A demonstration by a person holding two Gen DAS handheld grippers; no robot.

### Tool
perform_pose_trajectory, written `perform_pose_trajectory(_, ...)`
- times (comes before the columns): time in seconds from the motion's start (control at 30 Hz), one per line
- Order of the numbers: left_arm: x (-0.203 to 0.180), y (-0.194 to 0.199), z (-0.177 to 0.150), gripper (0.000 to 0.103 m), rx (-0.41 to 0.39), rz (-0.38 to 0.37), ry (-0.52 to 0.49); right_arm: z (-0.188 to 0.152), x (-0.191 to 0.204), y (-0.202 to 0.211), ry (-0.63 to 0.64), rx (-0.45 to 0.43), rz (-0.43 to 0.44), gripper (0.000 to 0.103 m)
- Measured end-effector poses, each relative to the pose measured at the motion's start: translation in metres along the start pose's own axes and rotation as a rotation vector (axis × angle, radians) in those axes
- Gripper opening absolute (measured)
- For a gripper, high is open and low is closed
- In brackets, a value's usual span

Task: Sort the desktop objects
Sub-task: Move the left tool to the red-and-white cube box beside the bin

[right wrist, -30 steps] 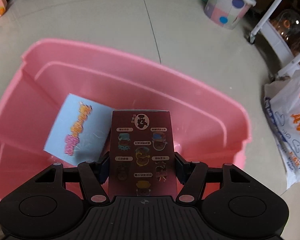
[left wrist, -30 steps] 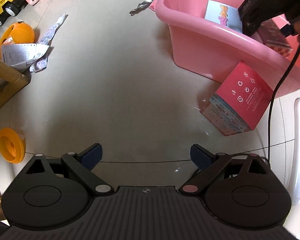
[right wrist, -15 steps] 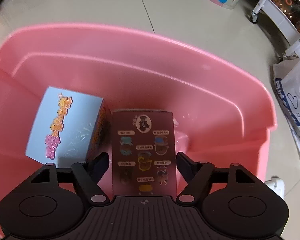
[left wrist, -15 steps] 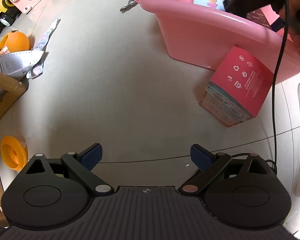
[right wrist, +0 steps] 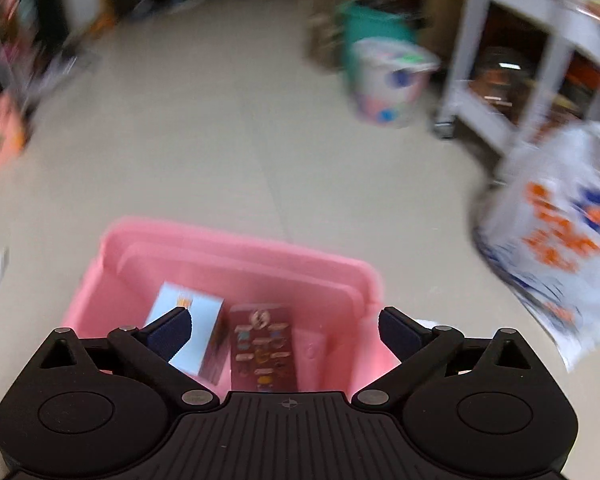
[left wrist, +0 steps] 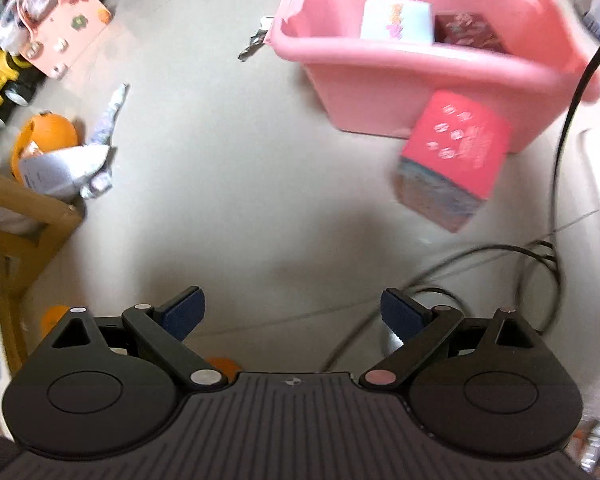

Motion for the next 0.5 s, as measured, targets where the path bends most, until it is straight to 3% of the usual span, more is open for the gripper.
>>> perform_pose_trajectory(0.1,0.006,0.029,-0.005,0.097,-0.070,-0.050,-0.030,-0.012,-0.019,0.045,0.029,-0.119,-0.084,0.103)
perform_pose_trajectory(0.17,0.011,0.051,-0.010,0.097,-0.131,-0.081,-0.064,-0.028,-0.031,0.065,0.025,-0.151,-0.128,0.103)
perform_pose_trajectory(0.3,0.019,0.089,-0.022,0.097,-0.209,-0.152,-0.086,-0.062,-0.061,0.075,-0.129,-0.102,-0.127,0.103)
perform_pose_trajectory(0.5,0.026,0.138,-0.029,0.097,-0.294,-0.173,-0.148,-0.120,-0.090,0.073,-0.391,0.018,-0.186,0.103)
Point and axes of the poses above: each gripper's, at about its wrist camera, not at the fingertips, and y roughly against the way its jaws point, x to its left, z to its top, the point moved 3 cm from there along -y, roughly the way its jaws point, and after that the axes turned 2 degrees about -y, right-handed, at the moved point
